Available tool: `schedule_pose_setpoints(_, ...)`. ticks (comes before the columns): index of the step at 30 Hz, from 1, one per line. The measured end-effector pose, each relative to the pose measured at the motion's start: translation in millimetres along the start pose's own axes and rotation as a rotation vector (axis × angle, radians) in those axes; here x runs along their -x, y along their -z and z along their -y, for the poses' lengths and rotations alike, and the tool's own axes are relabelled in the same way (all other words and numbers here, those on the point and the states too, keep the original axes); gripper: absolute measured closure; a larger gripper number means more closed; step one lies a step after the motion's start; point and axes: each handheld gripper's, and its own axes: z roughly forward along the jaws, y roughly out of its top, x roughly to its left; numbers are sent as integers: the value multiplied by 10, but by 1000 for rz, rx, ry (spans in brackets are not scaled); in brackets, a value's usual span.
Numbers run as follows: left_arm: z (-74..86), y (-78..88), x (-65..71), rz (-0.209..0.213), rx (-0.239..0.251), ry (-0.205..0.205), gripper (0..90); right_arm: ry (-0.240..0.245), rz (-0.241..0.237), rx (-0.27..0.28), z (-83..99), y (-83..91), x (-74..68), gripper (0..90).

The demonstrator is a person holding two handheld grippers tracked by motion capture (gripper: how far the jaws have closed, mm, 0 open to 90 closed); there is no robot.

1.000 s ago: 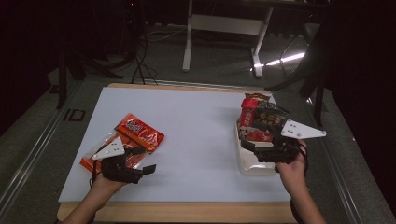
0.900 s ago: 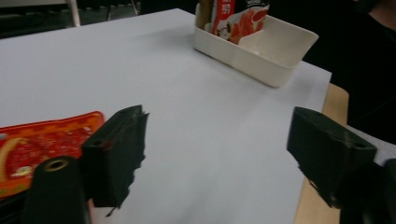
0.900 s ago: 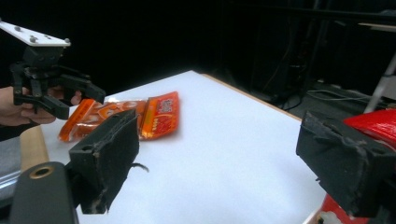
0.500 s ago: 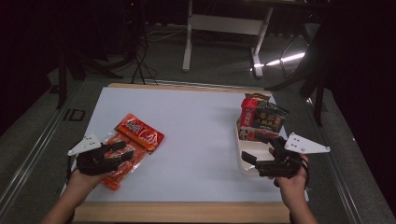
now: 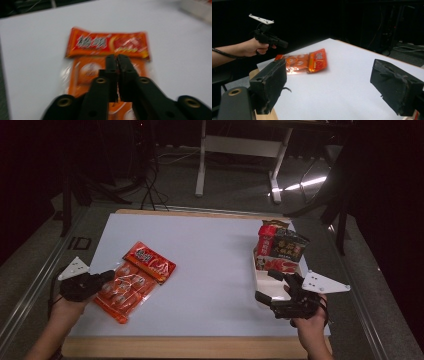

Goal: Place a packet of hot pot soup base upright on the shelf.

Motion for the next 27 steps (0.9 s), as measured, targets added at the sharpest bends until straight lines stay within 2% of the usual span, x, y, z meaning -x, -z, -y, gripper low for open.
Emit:
schedule_pose_setpoints(4,124,-61,-148,-57,-71,16,900,12,5,-14,19,-17,-5,136)
schedule_pose_setpoints(7,206,-122,-298,-110,-129,84,900,22,-1,-23,28,-36,0,136)
schedule_pose_setpoints(10,237,-163,-373,-141,-183,70,900,20,-2,-27,30,-43,25,137)
schedule_pose_setpoints(15,298,-224,-455,-128,-238,63,900,16,0,-30,38,-36,41,138)
schedule_pose_setpoints(16,302,-236,-451,-117,-241,59,900,19,2,-32,38,-36,40,138)
schedule_pose_setpoints(18,302,-271,-426,-125,-257,41,900,23,4,-34,34,-36,38,138)
schedule_pose_setpoints(21,293,-301,-421,-120,-264,40,900,24,3,-35,30,-41,34,138)
schedule_pose_setpoints(23,281,-314,-401,-124,-271,18,900,25,-1,-37,35,-47,29,138)
schedule_pose_setpoints(27,262,-345,-348,-117,-272,21,900,31,-1,-46,35,-61,22,138)
